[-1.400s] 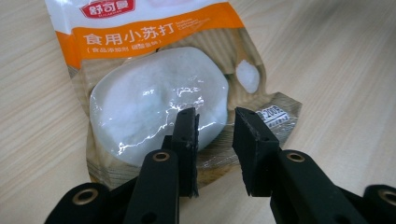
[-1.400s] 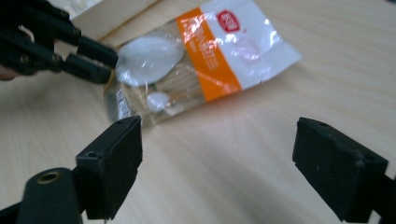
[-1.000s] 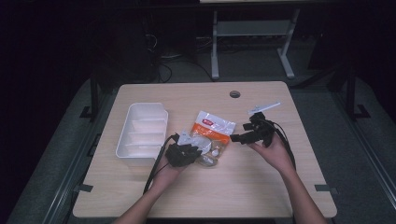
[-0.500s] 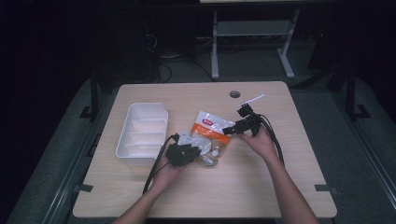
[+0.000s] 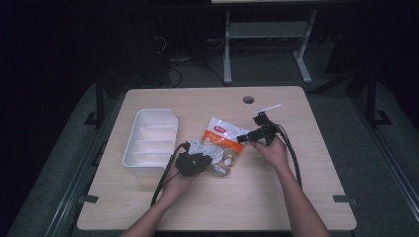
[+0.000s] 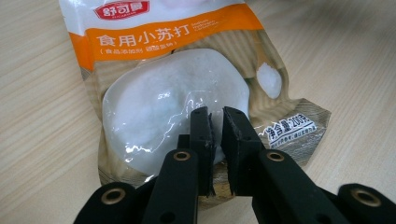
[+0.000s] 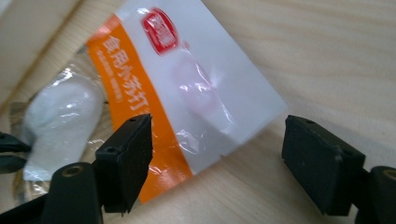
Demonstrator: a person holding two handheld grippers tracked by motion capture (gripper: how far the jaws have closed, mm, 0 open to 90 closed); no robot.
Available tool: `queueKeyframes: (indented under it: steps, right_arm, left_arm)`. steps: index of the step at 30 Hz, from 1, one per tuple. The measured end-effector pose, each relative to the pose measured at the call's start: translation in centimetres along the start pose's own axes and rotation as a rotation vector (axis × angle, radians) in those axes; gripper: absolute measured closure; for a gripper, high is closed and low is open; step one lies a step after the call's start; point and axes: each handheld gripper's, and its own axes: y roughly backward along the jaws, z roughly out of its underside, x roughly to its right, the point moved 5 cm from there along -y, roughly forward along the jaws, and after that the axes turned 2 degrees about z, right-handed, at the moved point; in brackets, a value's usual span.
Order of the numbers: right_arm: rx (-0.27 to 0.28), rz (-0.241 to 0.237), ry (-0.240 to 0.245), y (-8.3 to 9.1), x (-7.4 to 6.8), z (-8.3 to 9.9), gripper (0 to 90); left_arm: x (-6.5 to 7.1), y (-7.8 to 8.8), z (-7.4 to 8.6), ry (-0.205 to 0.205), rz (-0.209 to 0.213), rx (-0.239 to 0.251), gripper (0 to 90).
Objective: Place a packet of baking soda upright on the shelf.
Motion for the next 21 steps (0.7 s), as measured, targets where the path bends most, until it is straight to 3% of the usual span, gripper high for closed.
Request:
queueKeyframes:
  steps: [3,5,6,7,10,11,12,13,15,20,21]
  right_arm:
    - [0.003,-0.008,-0.003,-0.4,0.0,0.1,29.4]
    - [0.015,-0.028,0.019,-0.6,-0.4,0.0,35.9]
    - [0.020,-0.045,0.039,-0.6,-0.8,0.0,43.5]
    - [0.020,-0.045,0.039,-0.6,-0.8,0.0,43.5]
    - [0.022,-0.059,0.079,-0.3,-1.3,-0.1,60.3]
    - [0.015,-0.055,0.095,0.0,-1.5,-0.1,71.7]
    - [0.015,-0.055,0.095,0.0,-1.5,-0.1,71.7]
    - [0.019,-0.061,0.111,0.4,-1.7,-0.2,83.8]
    - [0.031,-0.088,0.127,0.8,-2.2,-0.3,89.1]
    - [0.052,-0.107,0.170,1.5,-3.1,-0.6,89.5]
    - [0.067,-0.131,0.176,1.8,-3.5,-0.7,89.2]
  left_arm:
    - [0.0,0.0,0.0,-0.003,-0.001,0.000,82.3]
    - [0.0,0.0,0.0,-0.001,-0.001,0.000,82.3]
    - [0.0,0.0,0.0,-0.001,-0.002,0.000,82.3]
    - [0.0,0.0,0.0,-0.001,-0.002,0.000,82.3]
    - [0.0,0.0,0.0,-0.003,-0.004,0.001,82.3]
    - [0.0,0.0,0.0,-0.005,-0.005,0.000,82.3]
    - [0.0,0.0,0.0,-0.008,-0.007,0.000,82.3]
    - [0.1,0.0,0.1,-0.008,-0.011,0.000,82.3]
    - [0.1,0.0,0.1,-0.011,-0.014,0.001,82.3]
    - [0.1,-0.1,0.1,-0.009,-0.015,0.000,82.3]
    - [0.1,-0.1,0.1,-0.011,-0.016,-0.002,82.3]
